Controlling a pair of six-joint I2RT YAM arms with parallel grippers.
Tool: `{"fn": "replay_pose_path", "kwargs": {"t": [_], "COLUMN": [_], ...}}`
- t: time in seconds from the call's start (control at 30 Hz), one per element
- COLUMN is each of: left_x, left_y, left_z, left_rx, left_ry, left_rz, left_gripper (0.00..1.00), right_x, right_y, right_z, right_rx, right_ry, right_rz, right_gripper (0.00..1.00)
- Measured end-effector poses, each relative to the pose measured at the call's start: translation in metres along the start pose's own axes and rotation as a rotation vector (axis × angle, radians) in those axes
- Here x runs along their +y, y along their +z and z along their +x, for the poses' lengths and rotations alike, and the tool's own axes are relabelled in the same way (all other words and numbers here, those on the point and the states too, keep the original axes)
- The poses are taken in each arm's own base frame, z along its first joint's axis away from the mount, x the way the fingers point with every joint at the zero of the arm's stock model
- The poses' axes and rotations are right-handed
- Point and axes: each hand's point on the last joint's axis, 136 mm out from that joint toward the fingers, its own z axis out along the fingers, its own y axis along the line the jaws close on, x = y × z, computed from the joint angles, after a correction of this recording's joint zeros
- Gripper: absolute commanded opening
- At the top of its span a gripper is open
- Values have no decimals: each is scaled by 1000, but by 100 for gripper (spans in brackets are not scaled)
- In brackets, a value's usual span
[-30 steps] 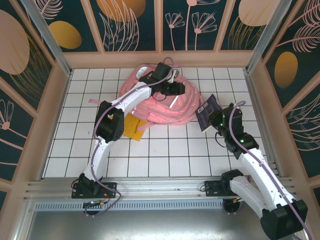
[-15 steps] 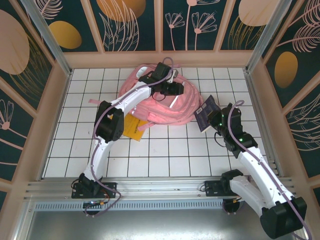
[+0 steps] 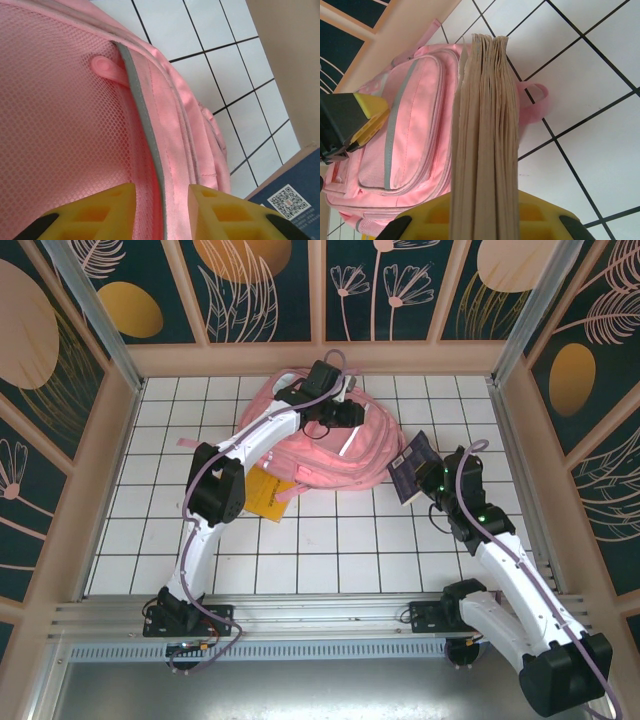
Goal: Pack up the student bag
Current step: Open the student bag at the top-center of the table.
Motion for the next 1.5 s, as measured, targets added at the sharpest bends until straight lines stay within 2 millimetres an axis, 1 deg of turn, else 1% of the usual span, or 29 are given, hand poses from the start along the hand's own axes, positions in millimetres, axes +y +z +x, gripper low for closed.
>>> {"fn": "replay_pose_path", "kwargs": {"t": [0.3,0.67,0.83,0.97,1.13,1.2,1.33,1.5], "left_x": [-7,-7,-16,-16,0,2,1,-8], "left_y": [2,8,9,19,40,44,41,25], "left_z": [4,13,15,21,31,31,23,8], "left_rx": [18,40,49,61,85,89,74,49], "left_ry": [-20,-46,-52,-52,-65,-67,-40,1], "left_rz": [50,74,106,109,56,35,-9,-37], "left_gripper": [34,33,33,32,32,27,1,0], "right_x": [0,-2,-4,-4,-2,0,8,20], "right_y": [0,1,3,3,0,-4,-16,-31], "right_z": [0,2,4,4,2,0,-11,-30], "right_rx": [4,11,10,9,3,-7,-42,-92], "right_ry": [18,23,23,23,25,23,18,4], "right_rz": [-3,0,-2,-4,-14,-26,-45,-52], "right_gripper": [0,0,0,0,0,0,0,0]}}
